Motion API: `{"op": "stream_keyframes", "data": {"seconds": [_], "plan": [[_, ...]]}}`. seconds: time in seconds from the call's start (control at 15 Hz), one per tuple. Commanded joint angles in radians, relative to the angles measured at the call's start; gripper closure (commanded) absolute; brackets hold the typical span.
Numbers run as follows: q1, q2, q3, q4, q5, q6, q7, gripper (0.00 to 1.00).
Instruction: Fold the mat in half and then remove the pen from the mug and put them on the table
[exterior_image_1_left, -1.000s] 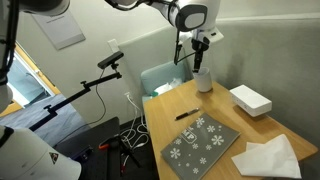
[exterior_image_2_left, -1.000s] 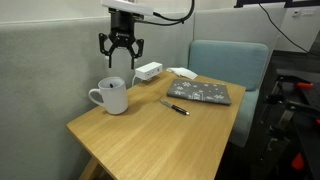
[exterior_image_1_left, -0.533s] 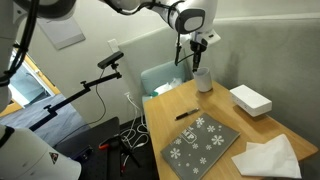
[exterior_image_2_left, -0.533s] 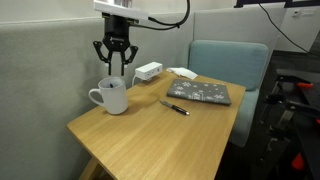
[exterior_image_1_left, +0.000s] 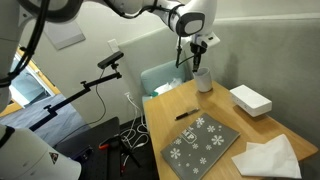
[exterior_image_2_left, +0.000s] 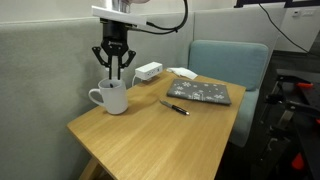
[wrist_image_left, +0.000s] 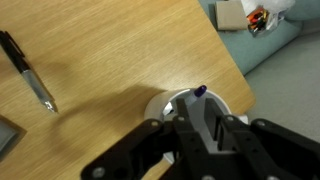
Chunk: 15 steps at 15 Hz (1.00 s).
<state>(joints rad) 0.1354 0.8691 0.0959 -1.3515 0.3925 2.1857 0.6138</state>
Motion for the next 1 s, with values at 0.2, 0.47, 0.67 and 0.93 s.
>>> {"op": "stream_keyframes", "data": {"seconds": [0.2, 0.47, 0.67, 0.93], "plan": [[0.012, 0.064, -0.016, 0.083, -0.007, 0.002, 0.026, 0.51], [0.013, 0.095, -0.019, 0.12, -0.01, -0.002, 0.032, 0.61], [0.015, 0.116, -0.02, 0.147, -0.013, -0.012, 0.037, 0.61], [0.012, 0.14, -0.012, 0.178, -0.008, -0.043, 0.037, 0.61]]}}
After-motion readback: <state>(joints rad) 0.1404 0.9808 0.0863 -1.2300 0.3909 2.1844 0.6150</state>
